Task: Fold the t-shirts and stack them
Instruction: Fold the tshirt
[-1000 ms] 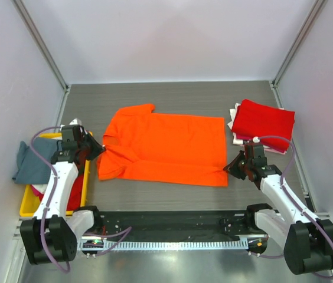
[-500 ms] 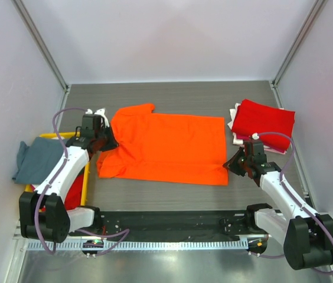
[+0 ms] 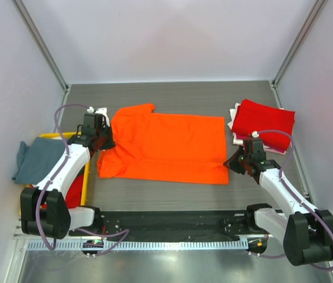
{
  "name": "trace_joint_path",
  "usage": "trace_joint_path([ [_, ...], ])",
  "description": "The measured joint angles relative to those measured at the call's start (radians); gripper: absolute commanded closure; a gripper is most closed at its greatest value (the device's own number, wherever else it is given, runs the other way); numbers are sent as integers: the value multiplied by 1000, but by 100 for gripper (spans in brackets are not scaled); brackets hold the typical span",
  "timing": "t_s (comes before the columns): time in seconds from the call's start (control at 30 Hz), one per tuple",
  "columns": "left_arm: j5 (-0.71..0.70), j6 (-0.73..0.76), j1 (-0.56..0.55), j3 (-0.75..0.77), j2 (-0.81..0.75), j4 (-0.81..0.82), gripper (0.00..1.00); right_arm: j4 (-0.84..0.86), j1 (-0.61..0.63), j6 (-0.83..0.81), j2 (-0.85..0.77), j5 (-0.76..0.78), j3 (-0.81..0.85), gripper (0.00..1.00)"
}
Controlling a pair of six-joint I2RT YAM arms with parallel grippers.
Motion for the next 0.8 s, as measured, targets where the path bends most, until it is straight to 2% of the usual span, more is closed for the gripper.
trace_joint_path([
  [0.3, -43, 1, 0, -3, -47, 19, 100, 8, 0, -9, 66, 25, 13, 98],
  [0.4, -48, 1, 0, -3, -19, 21, 100, 14, 0, -13, 93, 37, 21, 92],
  [0.47, -54, 0, 0, -3, -2, 26, 97, 18, 0, -16, 114, 43, 34, 59],
  [0.5, -63, -1, 0, -3, 9, 28, 89, 21, 0, -14, 128, 49, 42, 47],
  [0.57, -78, -1, 0, -1, 26, 29, 80, 24, 0, -17, 147, 60, 58, 35],
  [0.63, -92, -5, 0, 8, 38, 29, 66, 29, 0, -23, 148, 67, 66, 34],
  [0.67, -98, -9, 0, 12, 38, 29, 56, 28, 0, -24, 143, 71, 67, 34],
  [0.73, -115, -22, 0, 18, 27, 33, 50, 20, 0, -24, 113, 93, 67, 34],
  [0.77, -123, -28, 0, 18, 16, 34, 42, 10, 0, -24, 83, 106, 67, 36],
  [0.8, -131, -32, 0, 18, 2, 32, 41, -1, 0, -23, 54, 114, 67, 38],
])
